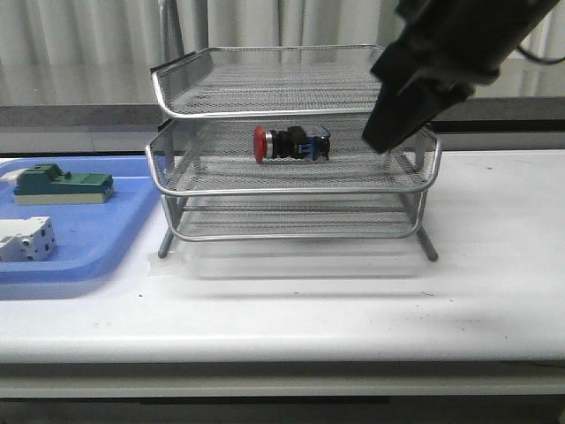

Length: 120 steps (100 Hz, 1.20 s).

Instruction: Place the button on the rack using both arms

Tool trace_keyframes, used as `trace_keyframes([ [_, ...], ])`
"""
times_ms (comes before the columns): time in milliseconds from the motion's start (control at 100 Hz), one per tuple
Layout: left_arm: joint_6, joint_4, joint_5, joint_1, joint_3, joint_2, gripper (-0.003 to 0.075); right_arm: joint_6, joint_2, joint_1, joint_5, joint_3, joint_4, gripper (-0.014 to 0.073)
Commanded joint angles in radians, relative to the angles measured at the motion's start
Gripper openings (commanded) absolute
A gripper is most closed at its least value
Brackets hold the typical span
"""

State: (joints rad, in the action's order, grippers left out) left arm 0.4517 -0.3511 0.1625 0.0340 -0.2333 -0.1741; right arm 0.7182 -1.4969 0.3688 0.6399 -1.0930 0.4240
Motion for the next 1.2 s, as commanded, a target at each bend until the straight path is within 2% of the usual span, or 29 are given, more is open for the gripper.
trace_keyframes([
  [0,-0.012,-0.014,-0.078,0.001,-0.027,-0.009,-0.002,-0.087,0.116,-0.053,-0.015,-0.029,-0.032,-0.006],
  [240,-0.012,-0.014,-0.078,0.001,-0.027,-0.009,-0.002,-0.156,0.325,-0.251,0.018,0.01,-0.04,-0.006],
  [440,-0.012,-0.014,-0.078,0.001,-0.027,-0.009,-0.002,-0.181,0.542,-0.36,-0.011,0.173,-0.039,-0.006],
  [590,-0.012,-0.014,-0.078,0.001,-0.027,-0.009,-0.002,-0.222,0.715,-0.373,-0.069,0.32,-0.038,-0.006],
  [830,-0.012,-0.014,-0.078,0.001,-0.027,-0.009,-0.002,-0.244,1.003,-0.373,-0.069,0.512,-0.035,-0.006],
  [1020,-0.012,-0.014,-0.078,0.001,-0.027,-0.009,-0.002,-0.244,1.164,-0.373,-0.052,0.552,-0.035,-0.006],
  [1190,-0.012,-0.014,-0.078,0.001,-0.027,-0.009,-0.002,-0.244,1.195,-0.373,-0.053,0.552,-0.035,-0.006],
])
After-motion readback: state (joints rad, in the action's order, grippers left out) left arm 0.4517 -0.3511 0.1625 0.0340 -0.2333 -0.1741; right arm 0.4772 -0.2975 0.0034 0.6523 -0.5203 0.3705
